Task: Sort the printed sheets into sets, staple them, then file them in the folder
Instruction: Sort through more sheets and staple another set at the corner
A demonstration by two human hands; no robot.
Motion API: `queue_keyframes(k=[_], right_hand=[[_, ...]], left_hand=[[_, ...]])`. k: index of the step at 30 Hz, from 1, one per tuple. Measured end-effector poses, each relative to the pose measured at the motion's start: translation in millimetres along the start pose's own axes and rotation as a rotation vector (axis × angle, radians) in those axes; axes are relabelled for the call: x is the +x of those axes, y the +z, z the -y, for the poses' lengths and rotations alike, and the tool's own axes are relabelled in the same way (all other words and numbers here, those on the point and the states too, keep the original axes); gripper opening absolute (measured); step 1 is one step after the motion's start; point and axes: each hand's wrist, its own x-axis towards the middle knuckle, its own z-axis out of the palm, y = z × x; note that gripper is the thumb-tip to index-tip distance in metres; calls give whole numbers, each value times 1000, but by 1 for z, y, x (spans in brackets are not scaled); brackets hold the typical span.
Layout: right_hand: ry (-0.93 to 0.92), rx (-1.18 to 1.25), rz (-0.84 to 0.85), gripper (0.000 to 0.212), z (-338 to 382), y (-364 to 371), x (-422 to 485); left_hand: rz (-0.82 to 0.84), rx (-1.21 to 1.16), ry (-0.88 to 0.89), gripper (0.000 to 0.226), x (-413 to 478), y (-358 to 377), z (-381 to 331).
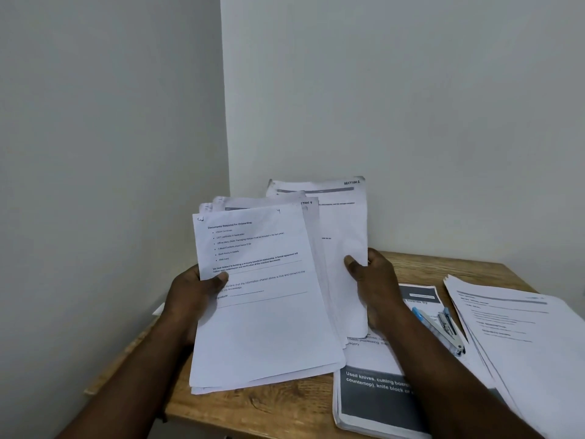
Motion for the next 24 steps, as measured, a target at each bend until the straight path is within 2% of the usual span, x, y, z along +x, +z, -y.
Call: queue_keyframes(k=[13, 20, 24], right_hand=[[-14, -115, -91, 8, -6, -5, 9], [-116, -221, -302, 7, 2, -17, 10], [-135, -110, -370, 11, 10, -23, 10]], left_hand=[[10, 18, 1, 24, -6, 2, -3], [1, 43, 5, 25, -6, 3, -2], [-18, 67, 28, 24, -7, 5, -2]])
